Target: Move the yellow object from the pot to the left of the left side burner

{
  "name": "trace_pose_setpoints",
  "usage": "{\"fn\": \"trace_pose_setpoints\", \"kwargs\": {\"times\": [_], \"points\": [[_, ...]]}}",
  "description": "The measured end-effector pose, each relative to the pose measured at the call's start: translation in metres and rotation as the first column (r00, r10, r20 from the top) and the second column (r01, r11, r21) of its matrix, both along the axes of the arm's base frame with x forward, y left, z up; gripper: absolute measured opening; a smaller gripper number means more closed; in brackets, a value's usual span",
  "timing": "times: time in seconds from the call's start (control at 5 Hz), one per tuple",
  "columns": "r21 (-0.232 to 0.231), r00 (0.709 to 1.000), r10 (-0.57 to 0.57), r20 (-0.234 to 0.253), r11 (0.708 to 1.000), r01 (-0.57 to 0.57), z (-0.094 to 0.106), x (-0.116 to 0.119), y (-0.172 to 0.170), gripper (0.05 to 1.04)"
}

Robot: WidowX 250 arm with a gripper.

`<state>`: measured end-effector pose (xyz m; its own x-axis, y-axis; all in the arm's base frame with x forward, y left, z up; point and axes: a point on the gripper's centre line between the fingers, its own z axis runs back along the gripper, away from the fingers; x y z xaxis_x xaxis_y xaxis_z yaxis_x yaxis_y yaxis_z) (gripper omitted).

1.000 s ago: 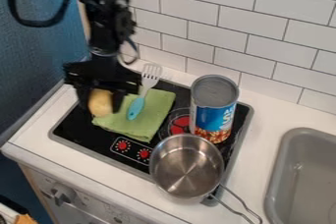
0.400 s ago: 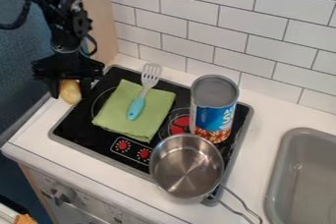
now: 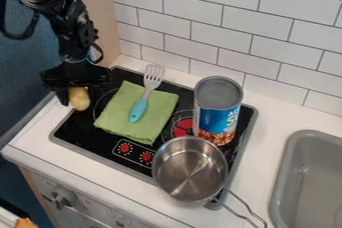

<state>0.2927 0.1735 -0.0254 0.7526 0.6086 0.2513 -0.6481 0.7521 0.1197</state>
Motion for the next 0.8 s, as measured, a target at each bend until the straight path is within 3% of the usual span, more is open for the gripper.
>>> {"fn": "trace_pose_setpoints", "kwargs": {"times": [0.2, 0.4, 0.6, 0.8], "points": [[-0.014, 1.000, 0.016, 0.007, 1.000, -0.016, -0.0034, 0.0021, 0.0027, 0.673], [-0.034, 0.999, 0.035, -0.005, 0.999, -0.035, -0.0029, -0.0011, 0.0053, 0.739], [-0.039, 1.000, 0.024, -0.012, 0.999, -0.024, -0.0031, -0.0033, 0.0084, 0.987], [-0.050, 0.999, 0.020, -0.031, 0.999, -0.022, -0.0031, -0.0056, 0.0064, 1.001]]}}
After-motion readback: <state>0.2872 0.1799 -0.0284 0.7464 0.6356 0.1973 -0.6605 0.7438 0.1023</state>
